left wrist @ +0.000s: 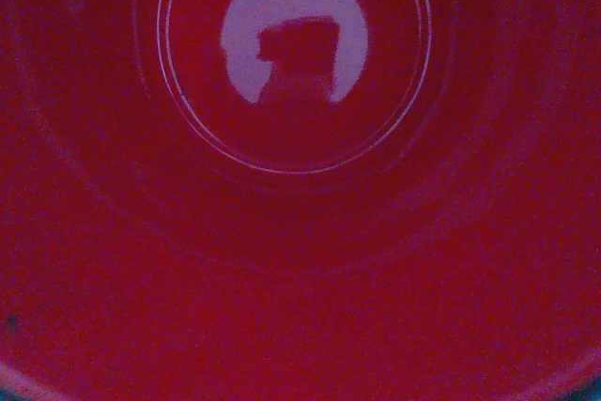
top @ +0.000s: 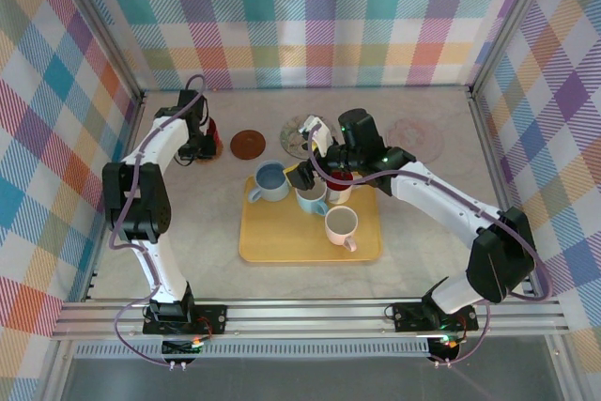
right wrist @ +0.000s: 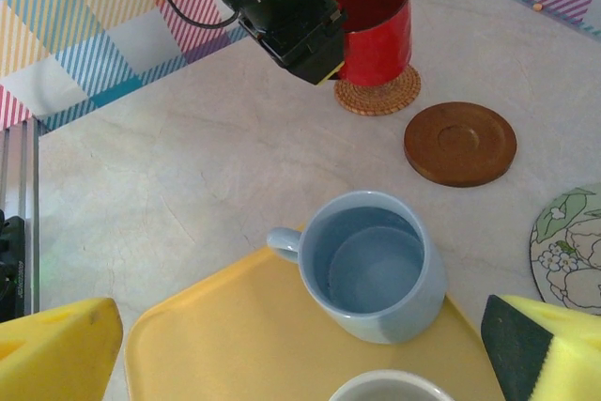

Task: Place the cup by the coaster

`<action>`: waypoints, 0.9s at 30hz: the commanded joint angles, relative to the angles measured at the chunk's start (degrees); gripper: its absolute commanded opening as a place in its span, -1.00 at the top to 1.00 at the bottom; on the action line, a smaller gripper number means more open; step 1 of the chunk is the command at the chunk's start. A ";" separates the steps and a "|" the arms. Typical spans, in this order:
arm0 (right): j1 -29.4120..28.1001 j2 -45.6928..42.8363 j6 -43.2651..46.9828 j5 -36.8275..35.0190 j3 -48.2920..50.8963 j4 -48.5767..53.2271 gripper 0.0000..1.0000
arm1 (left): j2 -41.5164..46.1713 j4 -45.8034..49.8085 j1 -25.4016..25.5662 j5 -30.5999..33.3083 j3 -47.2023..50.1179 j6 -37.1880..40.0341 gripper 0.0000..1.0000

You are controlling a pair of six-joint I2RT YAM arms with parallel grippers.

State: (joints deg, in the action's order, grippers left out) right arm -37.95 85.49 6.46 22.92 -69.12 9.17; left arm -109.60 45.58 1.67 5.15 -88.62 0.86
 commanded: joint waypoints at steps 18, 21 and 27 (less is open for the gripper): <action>-0.67 1.38 1.98 0.20 -1.44 2.22 -0.98 | -3.24 -3.28 -1.94 1.09 -0.69 -0.86 1.00; -0.67 1.43 2.24 0.37 -1.37 2.39 -0.98 | -3.59 -3.30 -1.94 1.52 -0.42 -1.04 1.00; -0.80 1.39 2.68 0.37 -1.54 2.90 -0.98 | -4.70 -3.14 -2.02 1.39 -0.46 -0.69 1.00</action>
State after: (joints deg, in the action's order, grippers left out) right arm -38.33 86.56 7.97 22.35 -69.12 11.51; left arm -113.78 44.34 0.32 5.67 -88.49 0.69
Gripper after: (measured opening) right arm 0.987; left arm 0.171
